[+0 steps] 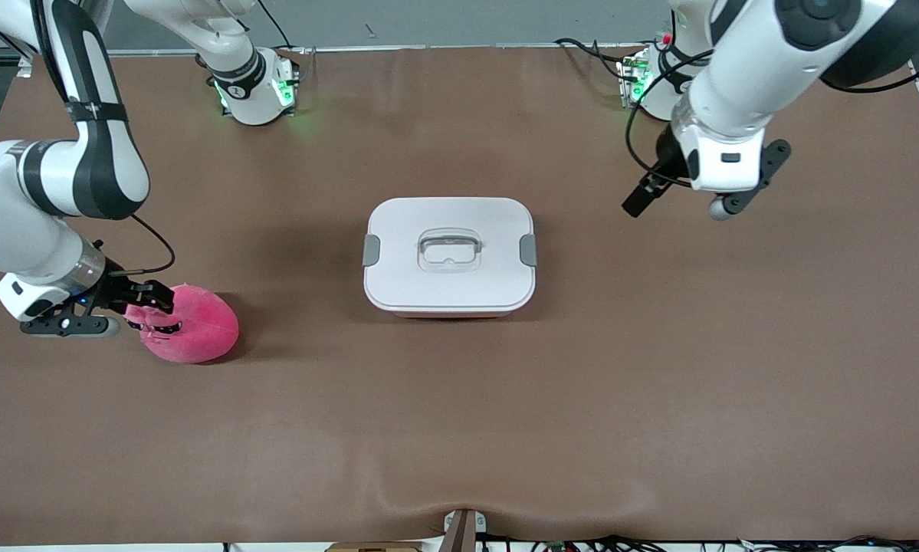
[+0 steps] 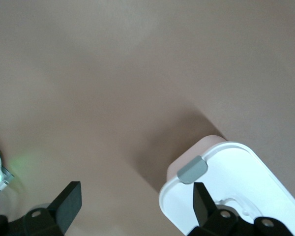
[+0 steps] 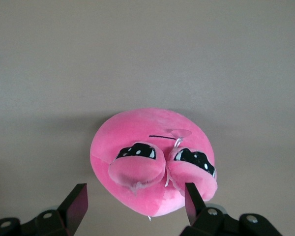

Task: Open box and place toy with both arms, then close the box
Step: 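Move the right gripper to the pink plush while the left gripper reaches the lid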

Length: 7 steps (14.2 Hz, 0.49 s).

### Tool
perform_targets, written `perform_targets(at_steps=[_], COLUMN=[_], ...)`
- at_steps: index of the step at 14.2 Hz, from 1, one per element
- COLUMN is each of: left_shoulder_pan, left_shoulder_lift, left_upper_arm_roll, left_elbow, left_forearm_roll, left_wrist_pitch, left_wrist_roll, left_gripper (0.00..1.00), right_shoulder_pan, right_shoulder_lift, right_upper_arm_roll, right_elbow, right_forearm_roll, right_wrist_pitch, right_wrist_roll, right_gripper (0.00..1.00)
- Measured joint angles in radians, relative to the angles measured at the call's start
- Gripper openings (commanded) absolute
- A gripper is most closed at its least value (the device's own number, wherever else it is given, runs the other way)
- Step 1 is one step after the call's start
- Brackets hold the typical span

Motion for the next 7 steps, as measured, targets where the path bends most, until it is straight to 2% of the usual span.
perform_targets(at_steps=[5,7], left_shoulder_pan=[-0.002,-0.003], left_shoulder_lift=[0.001,0.008], left_upper_arm_roll=[-0.102,-0.137], left_elbow=[-0.049,-0.058], left_forearm_roll=[0.0,0.0], left_wrist_pitch=[0.105,0.148], left_wrist_roll=[-0.233,-0.341], left_gripper=[1.0,1.0], right_shoulder_pan=[0.0,0.0], right_shoulder_lift=[0.033,0.035], right_upper_arm_roll=[0.001,0.001], right_elbow=[0.0,0.0], right_forearm_roll=[0.0,0.0], right_wrist_pitch=[0.007,0.007], right_wrist_roll=[0.0,0.0], right_gripper=[0.64,0.49])
